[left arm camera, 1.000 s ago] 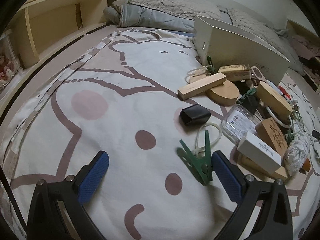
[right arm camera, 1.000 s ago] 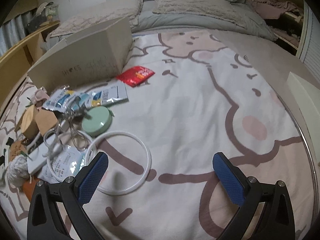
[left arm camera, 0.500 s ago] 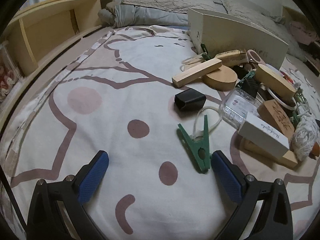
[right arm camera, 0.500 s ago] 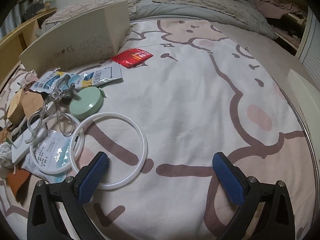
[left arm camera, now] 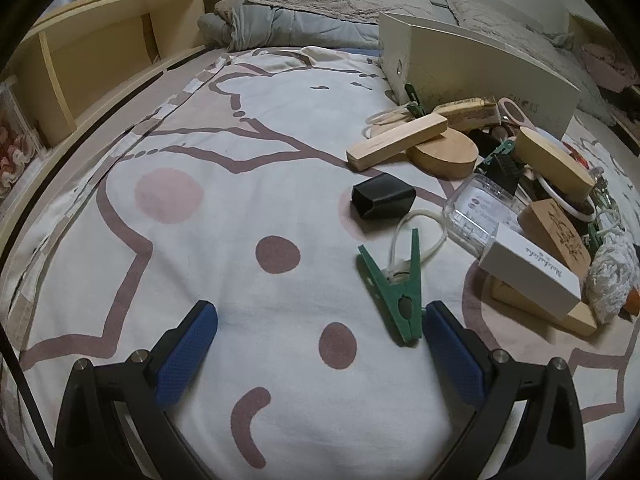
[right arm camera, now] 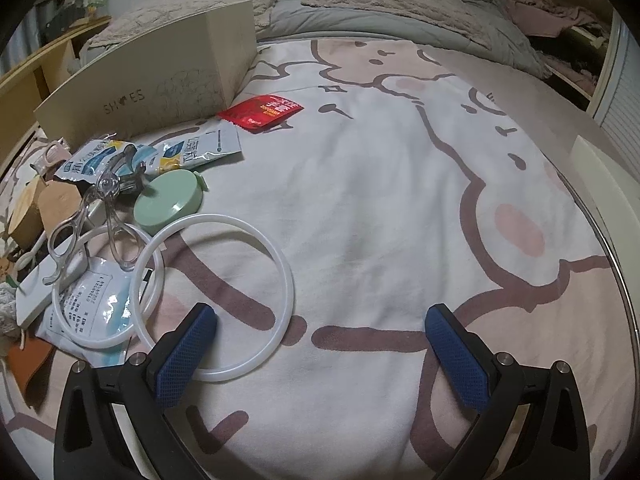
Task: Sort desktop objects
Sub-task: 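Move the left tool toward the green clothespin while the right tool approaches the white ring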
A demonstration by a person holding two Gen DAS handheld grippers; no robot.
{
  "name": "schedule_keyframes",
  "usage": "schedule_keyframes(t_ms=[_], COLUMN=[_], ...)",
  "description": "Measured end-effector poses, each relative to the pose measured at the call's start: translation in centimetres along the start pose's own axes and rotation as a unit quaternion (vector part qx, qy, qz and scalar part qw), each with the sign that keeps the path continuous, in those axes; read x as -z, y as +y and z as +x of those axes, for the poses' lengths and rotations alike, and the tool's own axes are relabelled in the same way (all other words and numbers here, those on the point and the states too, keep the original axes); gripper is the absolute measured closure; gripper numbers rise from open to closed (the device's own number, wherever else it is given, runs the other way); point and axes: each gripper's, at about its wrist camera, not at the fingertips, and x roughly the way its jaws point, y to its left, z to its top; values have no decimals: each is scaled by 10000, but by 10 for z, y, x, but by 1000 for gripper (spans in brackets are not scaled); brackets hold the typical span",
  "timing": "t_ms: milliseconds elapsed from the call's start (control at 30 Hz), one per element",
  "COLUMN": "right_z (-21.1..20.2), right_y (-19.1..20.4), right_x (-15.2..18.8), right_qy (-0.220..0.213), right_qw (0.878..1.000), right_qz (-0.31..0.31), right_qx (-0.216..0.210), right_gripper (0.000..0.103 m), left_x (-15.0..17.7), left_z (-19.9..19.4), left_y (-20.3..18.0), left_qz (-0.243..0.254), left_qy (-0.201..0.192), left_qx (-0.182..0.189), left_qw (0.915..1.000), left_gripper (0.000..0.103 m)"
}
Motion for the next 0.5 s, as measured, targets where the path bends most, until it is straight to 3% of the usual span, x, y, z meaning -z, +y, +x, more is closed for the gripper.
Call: schedule_keyframes(t_ms=[267, 500], right_z=[0, -3], right_y=[-6, -36], right_x=[-1, -2], right_qy=[-5, 4], right_qw=[9998, 9934], right_qz=[152, 842], right_qx=[154, 784], right_gripper=[0, 0], left_x=[-1, -2], left_z=[-2, -5], left_y=[5, 15], left_qz=[-116, -330], left_qy=[1, -6], left_qx=[-175, -446], left_qw=[9998, 9985], left_gripper=[0, 0])
